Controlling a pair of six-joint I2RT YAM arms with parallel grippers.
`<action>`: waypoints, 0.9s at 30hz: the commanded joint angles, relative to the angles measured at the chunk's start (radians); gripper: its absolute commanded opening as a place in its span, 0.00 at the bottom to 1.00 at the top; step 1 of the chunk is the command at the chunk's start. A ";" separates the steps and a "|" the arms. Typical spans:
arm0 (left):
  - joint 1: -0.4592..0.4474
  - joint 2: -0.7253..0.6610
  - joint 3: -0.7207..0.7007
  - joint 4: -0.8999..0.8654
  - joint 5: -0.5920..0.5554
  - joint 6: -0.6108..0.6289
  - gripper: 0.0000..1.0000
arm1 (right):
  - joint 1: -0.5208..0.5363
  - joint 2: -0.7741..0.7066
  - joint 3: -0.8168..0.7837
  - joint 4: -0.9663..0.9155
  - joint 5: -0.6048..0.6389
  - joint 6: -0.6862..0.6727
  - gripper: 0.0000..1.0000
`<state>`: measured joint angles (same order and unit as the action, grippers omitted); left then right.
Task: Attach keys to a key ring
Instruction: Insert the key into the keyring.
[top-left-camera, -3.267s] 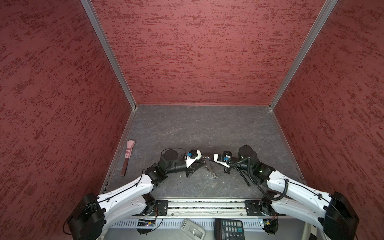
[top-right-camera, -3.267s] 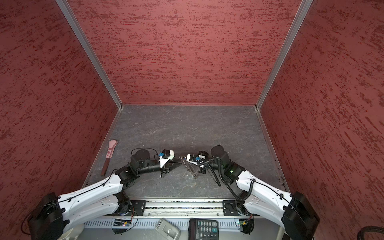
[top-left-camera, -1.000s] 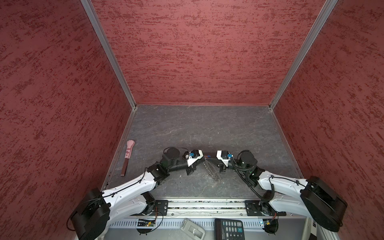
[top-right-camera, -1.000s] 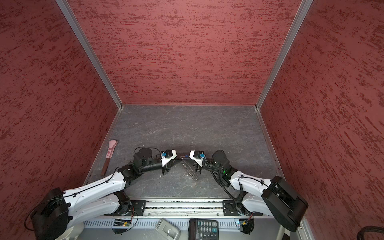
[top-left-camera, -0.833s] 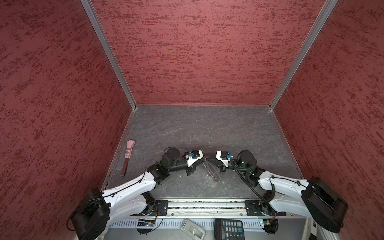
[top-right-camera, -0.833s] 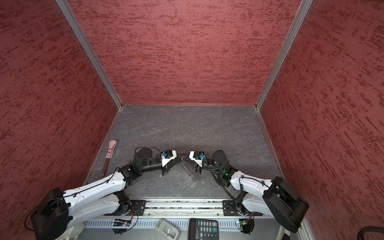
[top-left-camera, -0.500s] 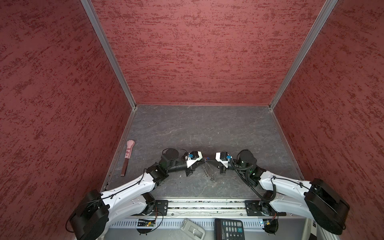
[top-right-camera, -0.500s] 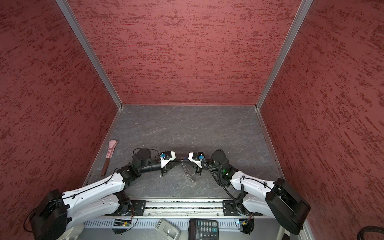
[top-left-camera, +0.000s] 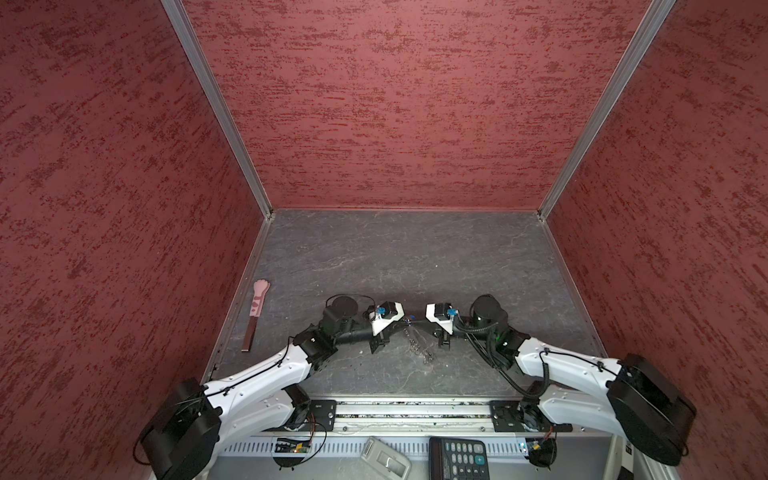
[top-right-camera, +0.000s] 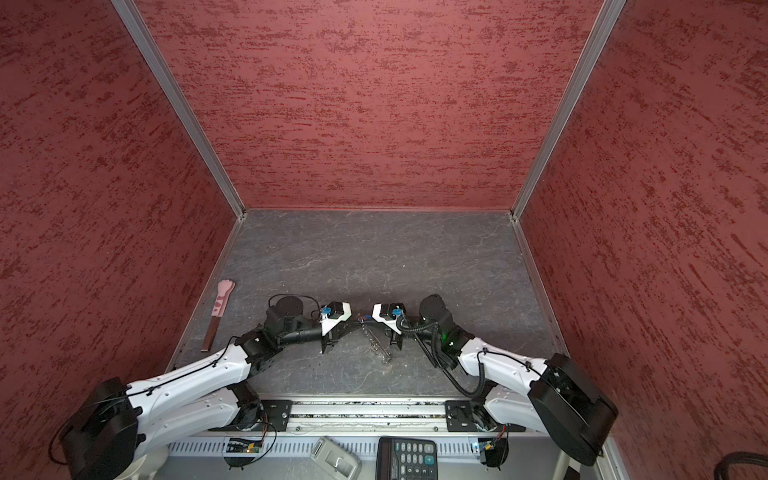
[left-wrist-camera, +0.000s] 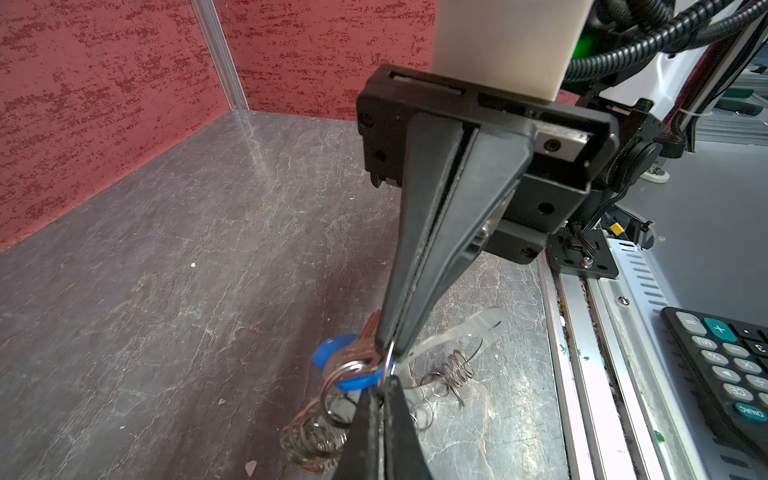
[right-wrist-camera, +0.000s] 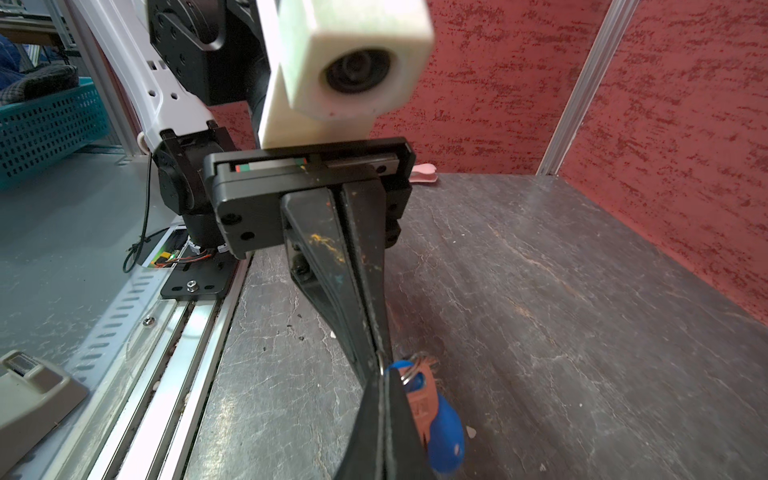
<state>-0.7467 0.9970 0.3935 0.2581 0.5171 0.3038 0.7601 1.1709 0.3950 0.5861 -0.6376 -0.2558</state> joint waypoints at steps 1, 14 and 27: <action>-0.026 0.011 0.021 0.047 0.030 0.048 0.00 | 0.018 -0.015 0.076 -0.120 0.028 -0.040 0.00; -0.057 0.019 0.041 -0.013 0.015 0.112 0.00 | 0.018 -0.019 0.182 -0.427 -0.001 -0.144 0.11; -0.060 0.007 0.033 0.008 -0.001 0.106 0.00 | 0.018 -0.010 0.217 -0.517 -0.048 -0.194 0.05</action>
<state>-0.7864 1.0172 0.4004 0.2295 0.4690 0.3988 0.7631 1.1519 0.5827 0.1047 -0.6434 -0.4274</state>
